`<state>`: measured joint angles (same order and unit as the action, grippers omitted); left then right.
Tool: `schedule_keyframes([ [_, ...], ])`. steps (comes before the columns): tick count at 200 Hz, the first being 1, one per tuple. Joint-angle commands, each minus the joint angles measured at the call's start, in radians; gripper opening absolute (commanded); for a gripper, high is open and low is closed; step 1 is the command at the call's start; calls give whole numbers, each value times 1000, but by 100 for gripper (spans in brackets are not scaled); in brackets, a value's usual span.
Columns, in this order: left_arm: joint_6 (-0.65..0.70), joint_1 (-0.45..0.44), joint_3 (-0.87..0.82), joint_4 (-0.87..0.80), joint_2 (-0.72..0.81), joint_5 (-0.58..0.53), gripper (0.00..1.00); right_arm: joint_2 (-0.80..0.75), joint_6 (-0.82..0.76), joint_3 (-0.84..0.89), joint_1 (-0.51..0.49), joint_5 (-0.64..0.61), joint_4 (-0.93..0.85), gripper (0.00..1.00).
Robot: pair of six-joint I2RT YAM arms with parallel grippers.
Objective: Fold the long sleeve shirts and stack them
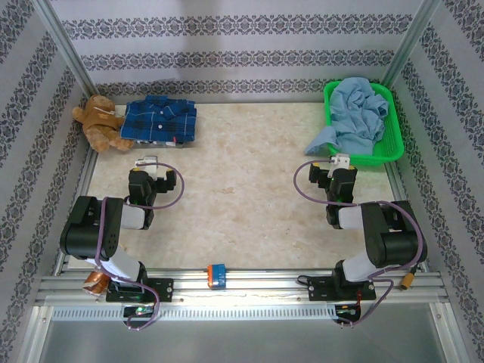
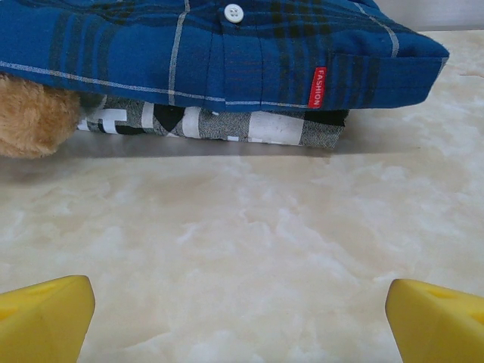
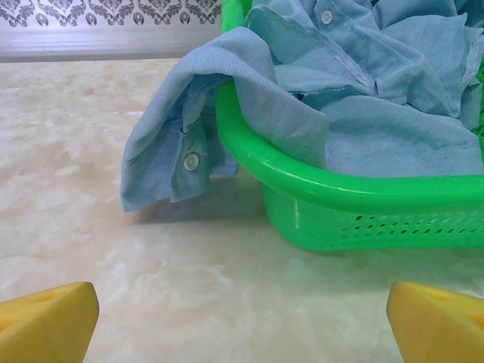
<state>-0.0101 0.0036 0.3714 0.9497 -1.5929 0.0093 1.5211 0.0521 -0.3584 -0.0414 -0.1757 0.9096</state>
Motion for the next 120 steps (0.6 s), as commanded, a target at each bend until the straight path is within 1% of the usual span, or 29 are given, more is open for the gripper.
schedule_keyframes([
  [1,9,-3,17,-4,4,-14,99,-7,-8,-12,3,10,18,98],
  [76,9,-4,17,-7,4,-13,99,-9,-1,-12,14,34,17,98],
  [87,19,-4,13,-10,21,6,99,-24,-12,-9,9,51,18,98],
  [94,31,-10,14,-49,64,8,99,-55,-35,-10,-9,55,-2,98],
  [100,38,-22,20,-110,115,-10,99,-96,-58,-14,-35,31,-48,98],
  [110,32,-34,43,-257,236,-29,99,-185,-70,-20,-78,-22,-152,98],
  [120,-12,-37,80,-424,354,-13,99,-293,-28,-38,-102,-36,-312,98],
])
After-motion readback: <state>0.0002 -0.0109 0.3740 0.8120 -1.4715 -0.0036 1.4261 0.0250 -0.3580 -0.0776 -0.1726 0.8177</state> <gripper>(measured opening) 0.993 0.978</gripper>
